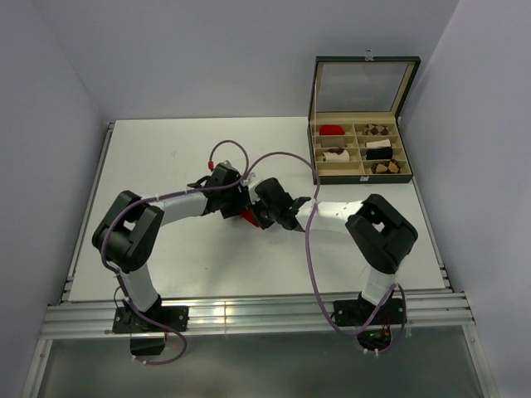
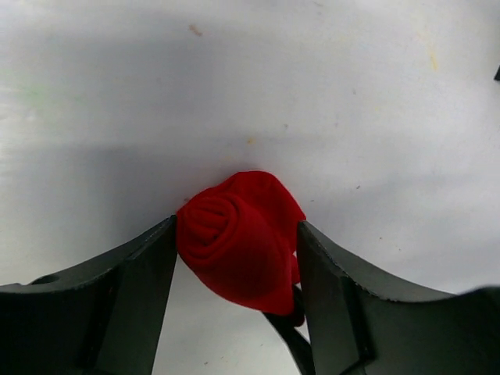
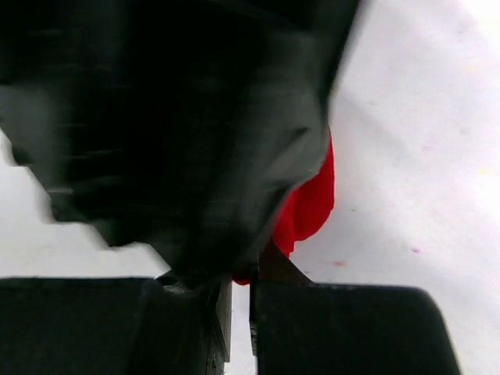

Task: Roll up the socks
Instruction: Roll the sock at the center of the board.

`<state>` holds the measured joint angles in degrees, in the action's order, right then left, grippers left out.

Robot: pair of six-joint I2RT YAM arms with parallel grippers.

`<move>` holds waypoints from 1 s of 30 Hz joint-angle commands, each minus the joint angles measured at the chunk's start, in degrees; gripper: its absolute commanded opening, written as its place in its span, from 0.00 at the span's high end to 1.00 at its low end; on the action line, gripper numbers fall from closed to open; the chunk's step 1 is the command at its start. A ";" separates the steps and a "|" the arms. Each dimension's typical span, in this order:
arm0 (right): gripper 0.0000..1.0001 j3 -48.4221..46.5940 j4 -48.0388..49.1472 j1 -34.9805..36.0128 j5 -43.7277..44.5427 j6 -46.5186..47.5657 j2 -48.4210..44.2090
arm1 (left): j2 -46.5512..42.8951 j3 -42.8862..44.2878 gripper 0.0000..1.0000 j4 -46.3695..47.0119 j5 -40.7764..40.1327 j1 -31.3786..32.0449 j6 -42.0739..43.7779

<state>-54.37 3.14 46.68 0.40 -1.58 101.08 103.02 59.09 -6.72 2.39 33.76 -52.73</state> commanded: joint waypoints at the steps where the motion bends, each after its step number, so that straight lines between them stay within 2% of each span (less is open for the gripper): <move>1: 1.00 -1.70 -11.47 -3.94 -16.11 -5.26 2.89 | -4.84 -2.57 0.32 -2.77 -2.13 0.17 -1.49; 9: 1.00 -6.09 -14.47 -10.80 -36.67 -8.87 9.48 | -10.03 -9.16 0.31 -0.66 -4.68 -0.36 -7.21; 13: 1.00 -7.94 -14.91 -12.92 -43.97 -10.36 12.30 | -9.51 -10.40 0.31 0.65 -4.42 -0.36 -8.00; 16: 1.00 -8.03 -14.48 -14.06 -45.49 -12.82 13.88 | -8.63 -10.05 0.33 0.57 -4.24 -0.36 -7.92; 19: 1.00 -7.95 -13.25 -15.55 -47.42 -15.10 15.63 | -7.66 -10.48 0.41 1.09 -3.89 -0.36 -7.83; 23: 1.00 -7.33 -11.58 -15.83 -47.17 -16.69 15.99 | -4.94 -9.79 0.58 1.10 -2.92 -0.36 -5.90; 25: 0.99 -6.20 -10.27 -15.83 -45.85 -16.70 14.25 | -3.28 -8.56 0.62 0.57 -1.43 -0.36 -5.19; 26: 0.98 -5.58 -9.73 -15.83 -45.15 -16.61 13.37 | -2.83 -8.38 0.65 0.66 -1.25 -0.19 -4.58; 29: 0.83 -3.38 -7.89 -15.74 -41.02 -15.73 8.71 | -1.78 -7.59 0.67 0.75 -0.20 -0.10 -3.26; 30: 0.73 -2.77 -7.27 -15.56 -38.40 -15.21 7.48 | -1.34 -7.24 0.67 0.57 0.33 -0.10 -2.82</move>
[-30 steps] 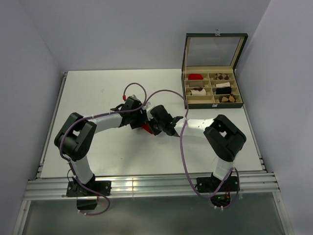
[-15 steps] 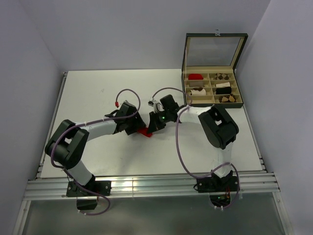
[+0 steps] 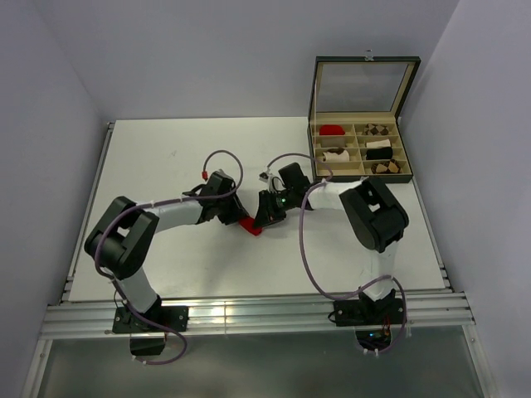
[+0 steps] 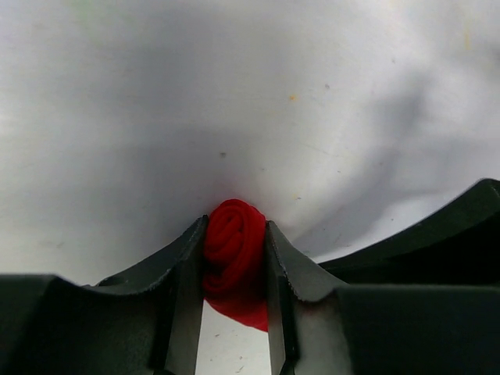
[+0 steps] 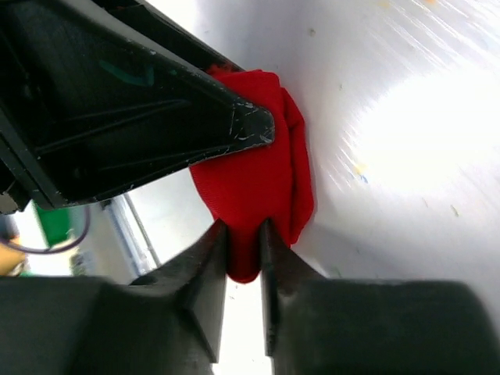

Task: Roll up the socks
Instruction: Roll the sock at the center of the board.

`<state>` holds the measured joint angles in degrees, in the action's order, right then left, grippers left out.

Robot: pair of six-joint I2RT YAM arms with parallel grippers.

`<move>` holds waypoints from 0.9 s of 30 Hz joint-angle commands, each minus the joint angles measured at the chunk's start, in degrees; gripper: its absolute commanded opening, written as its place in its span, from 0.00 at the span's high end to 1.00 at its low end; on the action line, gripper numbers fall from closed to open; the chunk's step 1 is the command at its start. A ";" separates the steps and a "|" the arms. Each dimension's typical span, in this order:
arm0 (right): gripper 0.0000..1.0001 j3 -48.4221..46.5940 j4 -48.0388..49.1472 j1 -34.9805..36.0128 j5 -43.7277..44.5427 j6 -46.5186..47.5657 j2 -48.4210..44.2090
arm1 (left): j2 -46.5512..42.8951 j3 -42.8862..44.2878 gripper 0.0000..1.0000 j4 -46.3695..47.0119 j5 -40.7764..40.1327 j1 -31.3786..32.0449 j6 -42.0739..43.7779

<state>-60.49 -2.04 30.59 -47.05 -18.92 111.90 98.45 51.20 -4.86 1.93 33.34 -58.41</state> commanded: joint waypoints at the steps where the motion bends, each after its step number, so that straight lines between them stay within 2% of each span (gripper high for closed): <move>1: 0.68 4.23 -1.65 0.70 10.99 2.48 -6.05 | 3.93 1.09 0.67 -1.72 0.88 0.32 3.30; 3: 0.59 4.94 -1.65 1.66 14.60 4.14 -8.61 | 4.55 2.32 0.67 -2.87 1.23 0.41 4.44; 6: 0.51 6.69 -1.21 4.38 27.48 6.42 -15.63 | 5.52 3.46 0.66 -3.75 2.02 0.49 5.50; 9: 0.45 8.10 0.19 7.72 37.87 9.41 -19.34 | 6.13 4.87 0.66 -4.89 2.63 0.49 6.38; 10: 0.44 8.89 1.24 10.52 44.00 10.21 -20.83 | 6.57 5.22 0.66 -5.24 2.81 0.58 6.47; 14: 0.43 10.30 3.96 17.39 55.62 14.16 -22.16 | 6.93 6.28 0.66 -5.59 3.25 0.76 7.17; 17: 0.42 11.09 6.08 21.78 61.70 16.54 -21.55 | 7.36 6.81 0.66 -6.12 3.60 0.76 7.44; 20: 0.41 10.22 6.35 24.68 63.92 18.30 -19.18 | 7.63 6.98 0.66 -6.12 3.87 0.76 7.52; 27: 0.41 7.23 5.03 28.73 73.22 21.99 -10.31 | 7.54 7.60 0.66 -6.39 4.13 0.85 7.96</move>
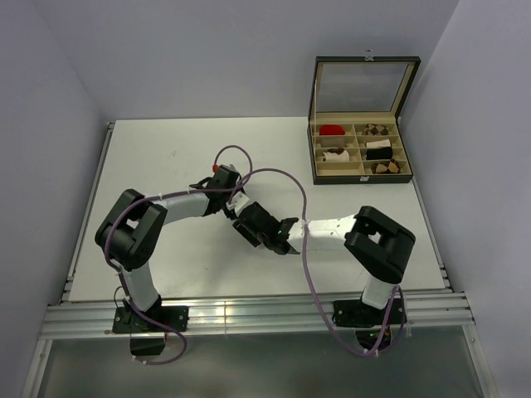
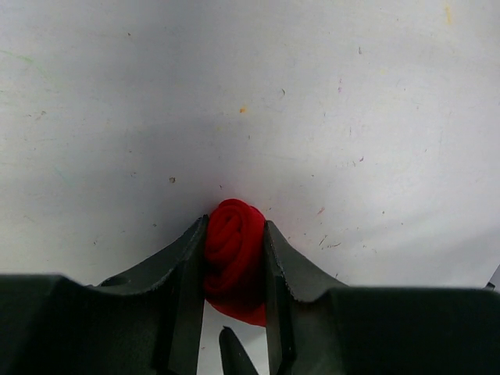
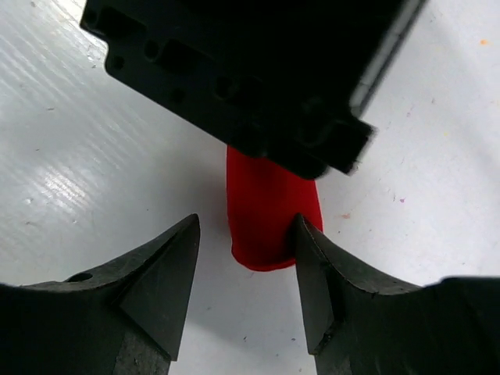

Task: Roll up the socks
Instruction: Roll the sock at the center of the board.

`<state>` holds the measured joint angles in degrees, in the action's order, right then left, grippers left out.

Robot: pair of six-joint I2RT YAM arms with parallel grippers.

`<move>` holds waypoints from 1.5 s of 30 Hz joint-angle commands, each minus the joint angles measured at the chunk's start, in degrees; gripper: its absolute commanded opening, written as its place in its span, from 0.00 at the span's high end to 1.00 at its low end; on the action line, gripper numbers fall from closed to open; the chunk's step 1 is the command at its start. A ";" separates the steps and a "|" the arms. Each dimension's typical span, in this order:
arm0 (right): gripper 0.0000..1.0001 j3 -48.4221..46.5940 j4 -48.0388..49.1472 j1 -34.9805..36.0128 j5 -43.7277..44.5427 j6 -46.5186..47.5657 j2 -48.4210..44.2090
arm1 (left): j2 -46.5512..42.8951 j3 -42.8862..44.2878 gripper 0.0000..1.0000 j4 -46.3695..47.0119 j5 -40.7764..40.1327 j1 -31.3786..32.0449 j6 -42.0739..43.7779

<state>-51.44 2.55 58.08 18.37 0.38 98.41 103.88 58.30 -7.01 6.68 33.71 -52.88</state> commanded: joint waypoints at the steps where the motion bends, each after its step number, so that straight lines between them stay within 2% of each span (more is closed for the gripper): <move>1: 0.41 -2.00 0.27 1.42 8.26 2.78 3.89 | 2.03 0.58 0.66 -4.51 -0.53 0.48 2.69; 4: 0.49 -2.00 -0.09 1.42 9.23 2.61 5.65 | 2.12 0.76 0.65 -4.42 -0.35 0.48 2.79; 5: 0.61 -1.91 -0.26 1.42 8.97 2.52 5.91 | 2.12 0.76 0.65 -4.42 -0.26 0.48 2.87; 7: 0.79 -1.73 -0.96 1.07 6.43 2.08 5.57 | 1.86 0.67 0.63 -4.33 -0.44 0.48 2.87; 8: 0.95 -1.56 -1.14 0.89 5.37 1.47 5.30 | 1.68 0.50 0.61 -4.33 -0.61 0.48 2.79; 9: 1.00 -1.38 -1.66 0.28 3.97 1.12 4.78 | 1.16 0.41 0.59 -4.33 -0.87 0.48 2.87; 13: 1.00 -0.94 -2.11 -2.52 -3.50 -0.29 3.28 | -0.51 0.14 0.46 -4.24 -2.02 0.48 1.91; 16: 1.00 -0.59 -3.25 -4.55 -11.05 -2.66 1.88 | -1.83 -0.21 0.41 -4.16 -2.81 0.48 1.03; 21: 1.00 0.02 -3.16 -10.79 -24.66 -5.56 0.47 | -3.24 -1.70 0.39 -3.19 -3.16 0.48 -0.55; 29: 1.00 -0.68 -2.81 -17.56 -38.93 -9.43 3.45 | -2.54 -3.20 0.43 -1.61 -1.93 0.48 -1.96; 33: 1.00 -1.20 -2.98 -19.50 -41.66 -10.23 4.95 | -0.96 -3.20 0.51 -1.34 -1.93 0.48 -2.05; 36: 1.00 -1.21 -3.16 -19.68 -41.49 -10.14 3.90 | 0.27 -3.11 0.60 -1.17 -1.41 0.56 -2.05; 37: 0.96 -1.12 -3.07 -19.68 -41.22 -10.23 3.37 | 0.54 -3.02 0.64 -1.17 -1.32 0.56 -1.96; 38: 0.85 -0.94 -3.07 -19.76 -40.27 -10.23 2.24 | 0.71 -3.02 0.66 -1.26 -1.32 0.65 -1.79; 40: 0.73 -1.12 -3.77 -19.59 -38.42 -10.05 1.09 | 0.80 -2.85 0.69 -1.43 -1.40 0.74 -1.44; 41: 0.65 -1.47 -4.47 -19.33 -36.06 -9.62 -0.05 | 0.80 -2.67 0.71 -1.52 -1.49 0.83 -1.26; 43: 0.56 -1.73 -5.18 -18.71 -32.89 -8.65 -1.11 | 0.89 -2.32 0.73 -2.22 -1.49 0.91 -0.82; 45: 0.52 -2.61 -5.97 -16.96 -27.20 -7.86 -2.08 | 1.15 -1.88 0.73 -2.57 -1.32 0.91 -0.38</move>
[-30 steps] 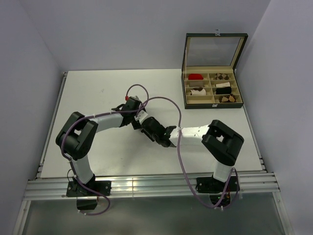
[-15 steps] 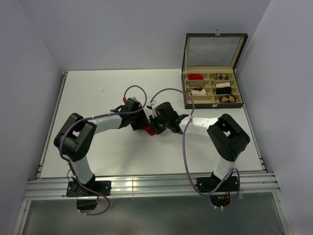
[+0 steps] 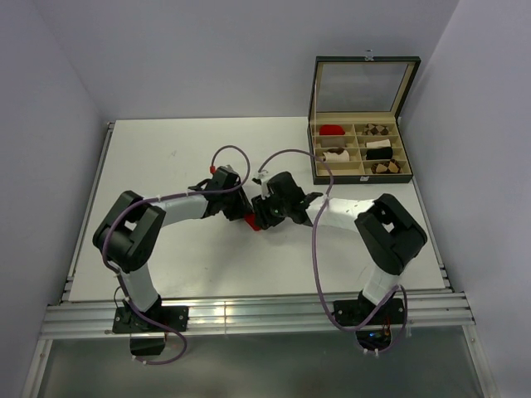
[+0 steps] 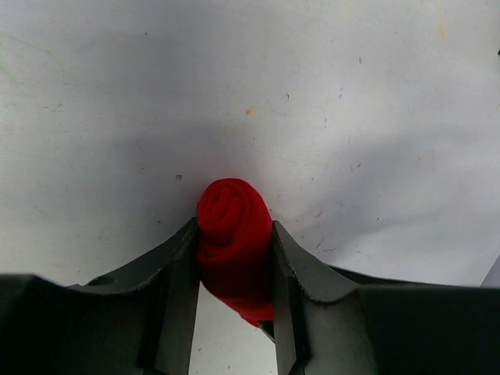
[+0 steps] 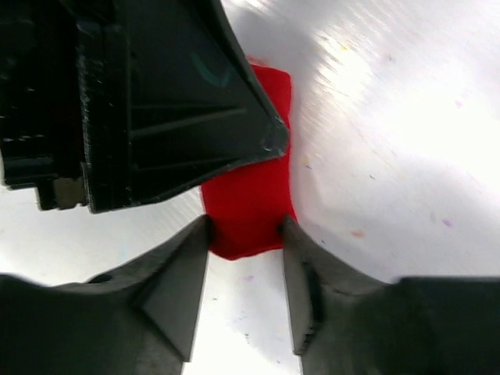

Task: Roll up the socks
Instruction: Roll the sock at the center of the board.

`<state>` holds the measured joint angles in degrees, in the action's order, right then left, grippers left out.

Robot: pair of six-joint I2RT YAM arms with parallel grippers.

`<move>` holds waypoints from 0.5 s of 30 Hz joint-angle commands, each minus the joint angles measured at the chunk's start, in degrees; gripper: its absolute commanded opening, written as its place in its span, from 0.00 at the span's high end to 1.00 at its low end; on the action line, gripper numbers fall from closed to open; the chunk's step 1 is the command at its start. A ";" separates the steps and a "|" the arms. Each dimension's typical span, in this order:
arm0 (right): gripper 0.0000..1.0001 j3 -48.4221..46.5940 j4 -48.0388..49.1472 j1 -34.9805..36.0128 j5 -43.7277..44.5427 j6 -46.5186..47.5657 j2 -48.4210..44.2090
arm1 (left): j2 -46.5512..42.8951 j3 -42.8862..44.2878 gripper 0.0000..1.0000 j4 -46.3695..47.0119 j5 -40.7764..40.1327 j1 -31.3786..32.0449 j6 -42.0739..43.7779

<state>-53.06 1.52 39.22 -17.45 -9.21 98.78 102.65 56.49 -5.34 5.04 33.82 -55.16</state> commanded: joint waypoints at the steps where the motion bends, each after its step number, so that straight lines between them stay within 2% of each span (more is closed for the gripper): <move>1: 0.49 -0.91 -4.77 2.69 11.27 2.53 -2.72 | 2.38 0.11 0.73 -4.32 0.41 0.81 1.89; 6: 0.43 -1.87 -3.10 9.19 23.14 5.08 -2.63 | 2.90 1.25 0.73 -5.20 0.85 1.07 2.51; 15: 0.41 -3.90 -1.78 12.98 29.05 6.49 2.29 | 3.26 1.69 0.73 -5.47 1.11 1.33 2.60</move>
<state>-54.43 -1.67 50.78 7.60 -4.93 99.24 103.63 58.06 -6.81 6.17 34.09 -54.68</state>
